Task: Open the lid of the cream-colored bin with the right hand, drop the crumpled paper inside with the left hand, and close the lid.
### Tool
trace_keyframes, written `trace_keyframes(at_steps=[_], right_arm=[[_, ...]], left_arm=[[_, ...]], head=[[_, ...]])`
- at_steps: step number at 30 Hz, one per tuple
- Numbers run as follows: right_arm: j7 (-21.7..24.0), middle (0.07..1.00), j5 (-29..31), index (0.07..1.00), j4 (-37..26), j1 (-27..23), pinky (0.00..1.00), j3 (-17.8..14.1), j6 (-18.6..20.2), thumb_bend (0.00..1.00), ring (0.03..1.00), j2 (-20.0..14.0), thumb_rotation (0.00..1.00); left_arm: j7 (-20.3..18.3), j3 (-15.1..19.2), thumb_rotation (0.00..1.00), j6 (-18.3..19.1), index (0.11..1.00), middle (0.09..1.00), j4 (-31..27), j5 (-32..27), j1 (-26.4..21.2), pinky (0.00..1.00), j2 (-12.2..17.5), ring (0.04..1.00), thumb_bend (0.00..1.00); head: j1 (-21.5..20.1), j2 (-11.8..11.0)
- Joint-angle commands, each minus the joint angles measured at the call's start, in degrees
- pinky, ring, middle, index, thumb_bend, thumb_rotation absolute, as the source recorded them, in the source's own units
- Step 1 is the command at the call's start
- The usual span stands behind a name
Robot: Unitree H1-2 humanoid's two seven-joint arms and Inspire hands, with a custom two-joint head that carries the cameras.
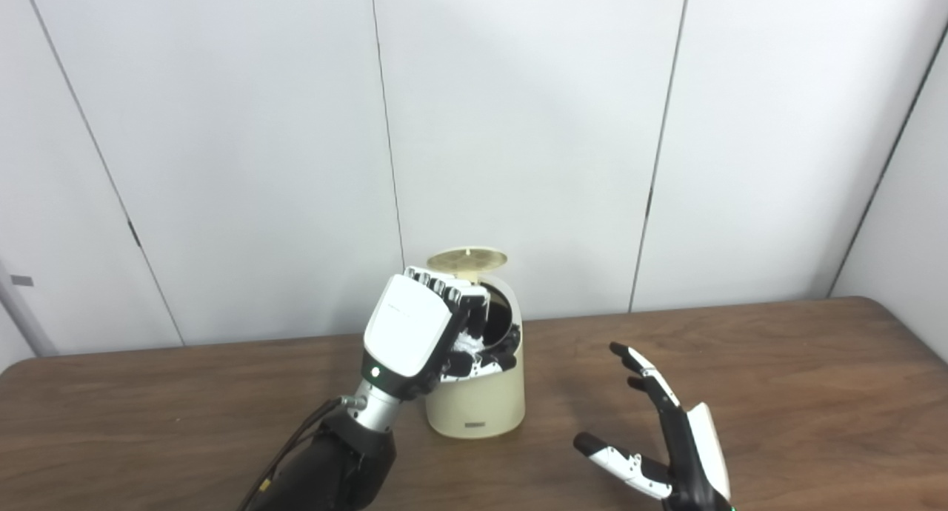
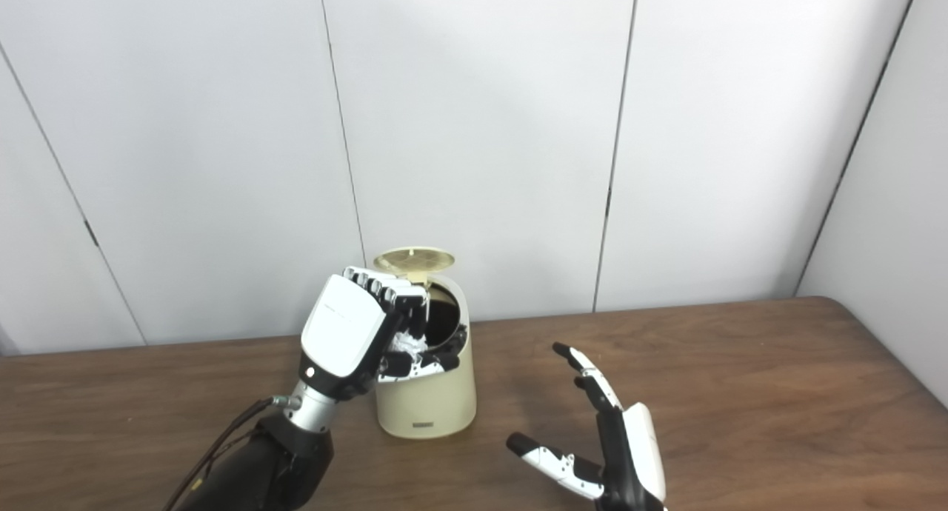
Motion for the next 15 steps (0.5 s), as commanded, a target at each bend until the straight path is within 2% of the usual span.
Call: trace_keyframes(at_steps=[1,15], right_arm=[[-1.47,0.875,0.31,0.841,4.77,3.56,0.80,2.02,-1.54,0.78,0.866,3.96,0.68],[-1.84,0.870,0.04,0.840,4.06,4.28,0.79,2.39,-1.63,0.80,0.859,4.11,0.70]], left_arm=[[1.79,0.21,0.00,-0.38,0.161,0.141,-0.16,-0.41,-3.71,0.05,0.32,0.087,0.69],[4.51,-0.63,0.00,-0.55,0.151,0.134,5.54,-0.87,-6.01,0.05,-0.63,0.084,0.70]], head=[[-0.07,-0.11],[-0.50,0.23]])
